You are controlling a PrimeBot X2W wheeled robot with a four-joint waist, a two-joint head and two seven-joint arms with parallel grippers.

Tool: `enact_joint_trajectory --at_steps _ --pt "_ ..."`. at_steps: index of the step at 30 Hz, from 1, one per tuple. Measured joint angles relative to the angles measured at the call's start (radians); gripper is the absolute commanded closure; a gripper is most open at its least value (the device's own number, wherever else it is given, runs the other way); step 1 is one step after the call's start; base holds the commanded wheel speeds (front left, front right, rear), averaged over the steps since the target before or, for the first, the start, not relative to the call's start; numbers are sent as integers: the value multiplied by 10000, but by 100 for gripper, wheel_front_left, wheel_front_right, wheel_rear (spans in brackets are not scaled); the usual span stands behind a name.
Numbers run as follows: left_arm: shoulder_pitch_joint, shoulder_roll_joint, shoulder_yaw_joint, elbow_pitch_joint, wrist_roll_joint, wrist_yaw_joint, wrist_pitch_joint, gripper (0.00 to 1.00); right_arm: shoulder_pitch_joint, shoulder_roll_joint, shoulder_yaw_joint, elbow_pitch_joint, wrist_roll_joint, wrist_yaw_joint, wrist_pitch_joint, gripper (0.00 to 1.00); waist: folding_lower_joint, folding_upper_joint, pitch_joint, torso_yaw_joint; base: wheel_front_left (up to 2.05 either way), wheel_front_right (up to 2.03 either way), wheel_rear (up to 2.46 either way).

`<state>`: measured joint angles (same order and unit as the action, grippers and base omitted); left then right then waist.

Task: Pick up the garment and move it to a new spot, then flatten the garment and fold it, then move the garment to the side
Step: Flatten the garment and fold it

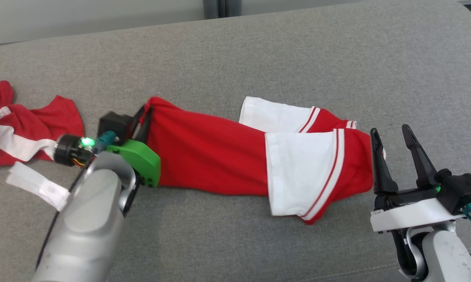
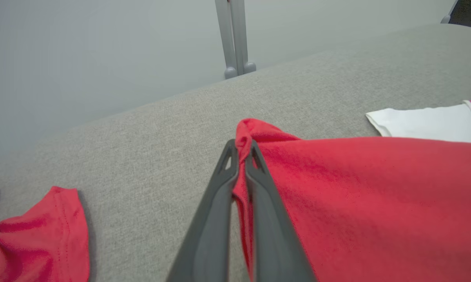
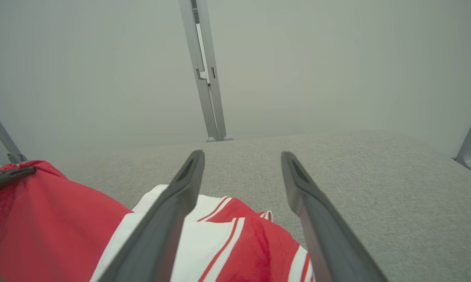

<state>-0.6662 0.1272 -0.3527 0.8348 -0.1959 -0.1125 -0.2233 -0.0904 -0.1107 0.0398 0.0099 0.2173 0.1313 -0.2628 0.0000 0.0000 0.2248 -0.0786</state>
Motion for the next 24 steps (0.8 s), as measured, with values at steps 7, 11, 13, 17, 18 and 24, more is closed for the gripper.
enact_joint_trajectory --at_steps 7,11,13,17,18,24 --pt "-1895 660 456 704 -288 -4 -157 100 -418 42 -144 186 -29 0 2 0 0 0 363 -440 0 0 0" --pt "-2251 798 357 1444 -305 -31 -159 100 -458 90 -77 303 -29 0 0 0 0 0 528 -707 0 0 0" --pt "-2287 807 341 1684 -328 -61 -221 100 -458 107 -44 378 -25 0 0 0 0 0 567 -813 0 0 0" --pt "-2075 790 353 1824 -410 -71 -347 0 -436 159 -42 502 0 0 0 0 0 0 448 -906 0 0 0" --pt "-1864 780 378 1672 -410 -52 -353 0 -406 178 -59 520 0 0 0 0 0 0 386 -907 0 0 0" --pt "267 767 1197 -1476 -408 510 -393 0 -155 117 -190 533 -25 0 0 0 0 0 -81 -699 0 0 0"
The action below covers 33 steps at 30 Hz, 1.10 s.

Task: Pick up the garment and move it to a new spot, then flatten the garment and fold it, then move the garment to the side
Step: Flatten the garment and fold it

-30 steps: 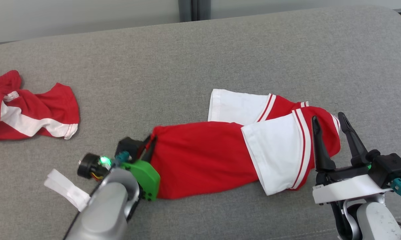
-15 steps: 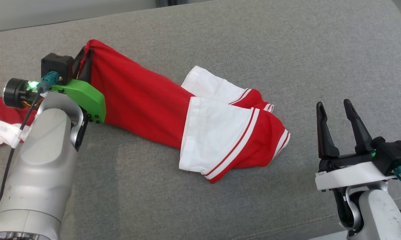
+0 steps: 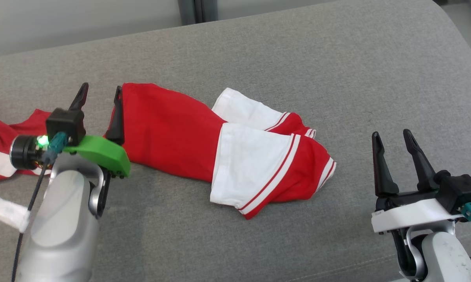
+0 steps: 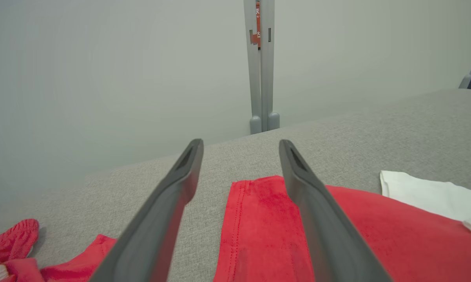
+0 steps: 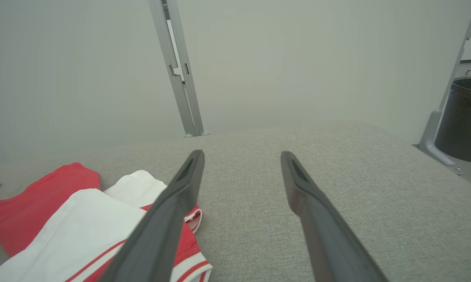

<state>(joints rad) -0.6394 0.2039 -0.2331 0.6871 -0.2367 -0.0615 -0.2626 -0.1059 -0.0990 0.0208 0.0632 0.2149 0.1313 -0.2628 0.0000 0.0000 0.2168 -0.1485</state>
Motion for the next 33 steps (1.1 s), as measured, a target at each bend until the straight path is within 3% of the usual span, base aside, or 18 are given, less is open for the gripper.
enact_joint_trajectory --at_steps 8,15,20,28,33 --pt "3080 -397 1319 -3843 518 523 -6 0 365 -65 -144 -2 -98 0 0 0 0 0 -473 706 0 0 0" --pt "4953 -886 2288 -5912 1099 690 -15 0 621 -94 -201 84 -165 0 0 0 0 0 -822 1278 0 0 0" --pt "5886 -1200 2813 -6581 1221 719 -15 0 709 -102 -196 209 -167 0 0 0 0 0 -984 1592 0 0 0" --pt "6294 -1429 3141 -6439 1356 612 -15 0 783 -157 -92 610 -176 0 2 0 0 0 -993 1903 0 0 0" --pt "6264 -1484 3195 -6385 1396 529 -15 0 402 -556 577 1087 -247 0 19 0 0 0 -938 1992 0 0 0"
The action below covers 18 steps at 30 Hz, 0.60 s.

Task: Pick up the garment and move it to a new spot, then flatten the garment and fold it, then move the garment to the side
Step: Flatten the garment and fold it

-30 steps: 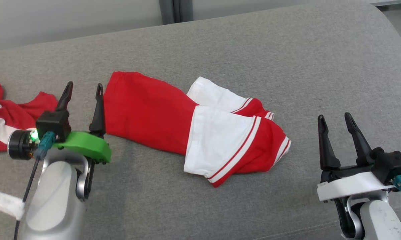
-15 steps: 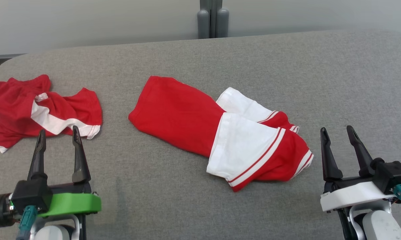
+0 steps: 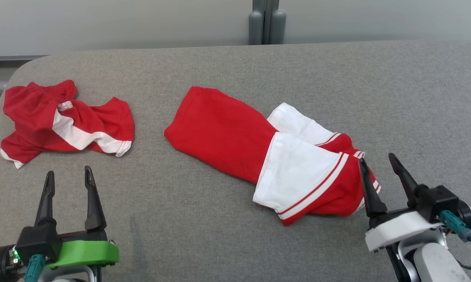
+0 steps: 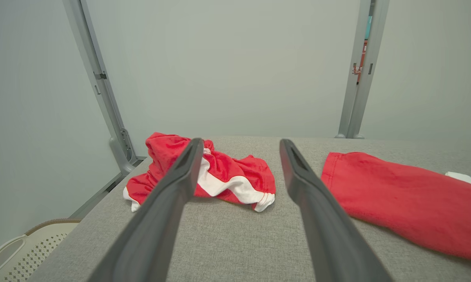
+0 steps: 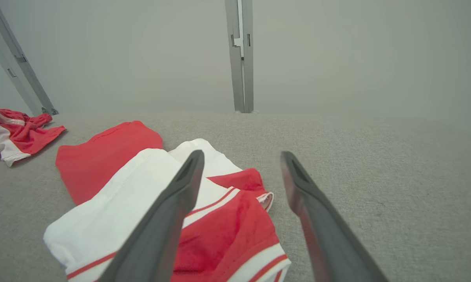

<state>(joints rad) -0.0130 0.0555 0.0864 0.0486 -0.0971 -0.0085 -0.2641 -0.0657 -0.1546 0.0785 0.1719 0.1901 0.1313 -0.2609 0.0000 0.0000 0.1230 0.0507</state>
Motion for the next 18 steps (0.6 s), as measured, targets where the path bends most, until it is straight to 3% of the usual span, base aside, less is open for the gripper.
enact_joint_trajectory --at_steps 8,18 --pt "-308 -38 -270 163 13 -48 0 0 -1581 -483 2671 523 17 0 1168 0 0 0 139 227 0 0 0" --pt "-383 -52 -658 261 -232 79 0 0 -2116 -784 5405 1595 -334 0 1776 0 0 0 258 556 0 0 0"
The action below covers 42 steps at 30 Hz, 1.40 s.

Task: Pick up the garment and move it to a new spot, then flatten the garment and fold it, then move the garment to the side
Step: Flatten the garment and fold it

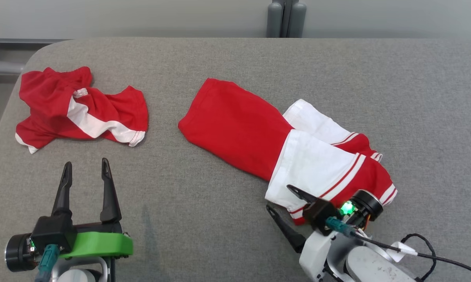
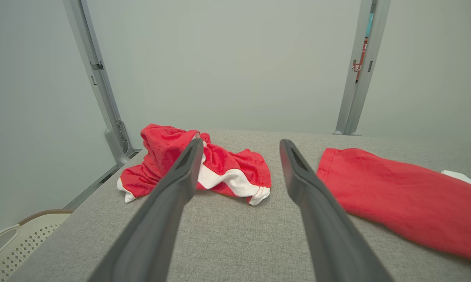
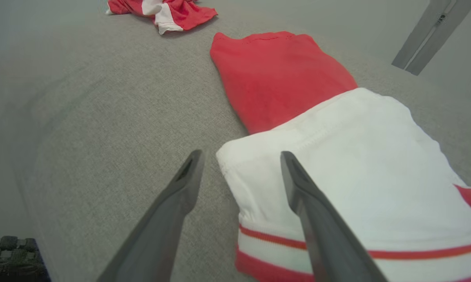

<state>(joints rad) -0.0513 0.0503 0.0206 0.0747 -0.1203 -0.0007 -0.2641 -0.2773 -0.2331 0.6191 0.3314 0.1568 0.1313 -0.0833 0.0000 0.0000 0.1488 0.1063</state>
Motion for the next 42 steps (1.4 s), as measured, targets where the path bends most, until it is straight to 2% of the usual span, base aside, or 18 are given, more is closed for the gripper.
enact_joint_trajectory --at_steps 2,5,13,14,15,19,23,27,32,35,38,42 --pt "-33 0 -17 -4 -13 15 0 0 -295 -123 345 276 -922 2 -33 0 0 0 48 31 0 0 0" --pt "-61 0 -61 -23 -19 58 0 0 -438 -50 573 773 -1465 2 -92 0 0 0 110 56 0 0 0" --pt "-186 -2 -146 -35 -36 109 0 0 -1032 372 249 2299 -2698 2 -529 0 0 0 236 76 0 0 0" --pt "-190 -2 -151 -35 -38 109 0 0 -1104 472 65 2537 -2757 2 -516 65 0 0 237 75 0 0 0" --pt "-191 0 -148 -33 -38 111 0 0 -1157 550 -125 2734 -2853 2 -556 100 0 0 240 71 0 0 0" --pt "-191 -2 -134 -25 -38 111 0 0 -1278 934 -972 3348 -2895 4 -905 100 0 0 216 26 0 0 0" --pt "-127 -2 -81 -19 -65 109 0 0 -1221 1114 -1758 3275 -2568 4 -1490 100 0 0 130 -78 0 0 0" --pt "25 -2 -10 33 -98 82 0 0 -699 897 -2784 2522 -2088 4 -1733 100 0 0 26 -296 0 0 0" --pt "47 -2 -121 79 -148 15 0 0 314 575 -4036 924 -1158 0 -1783 100 0 0 -60 -696 0 0 0" --pt "37 -4 -253 167 -161 -6 0 0 900 341 -4694 125 -980 4 -1791 100 0 0 -83 -948 0 0 0" --pt "-14 -4 -368 267 -171 -84 0 0 1678 178 -5221 56 -880 2 -1793 100 0 0 -98 -1155 0 0 0" --pt "-64 -8 -464 347 -171 -94 0 0 2452 464 -5530 -196 -548 2 -1793 100 0 0 -123 -1324 0 0 0"
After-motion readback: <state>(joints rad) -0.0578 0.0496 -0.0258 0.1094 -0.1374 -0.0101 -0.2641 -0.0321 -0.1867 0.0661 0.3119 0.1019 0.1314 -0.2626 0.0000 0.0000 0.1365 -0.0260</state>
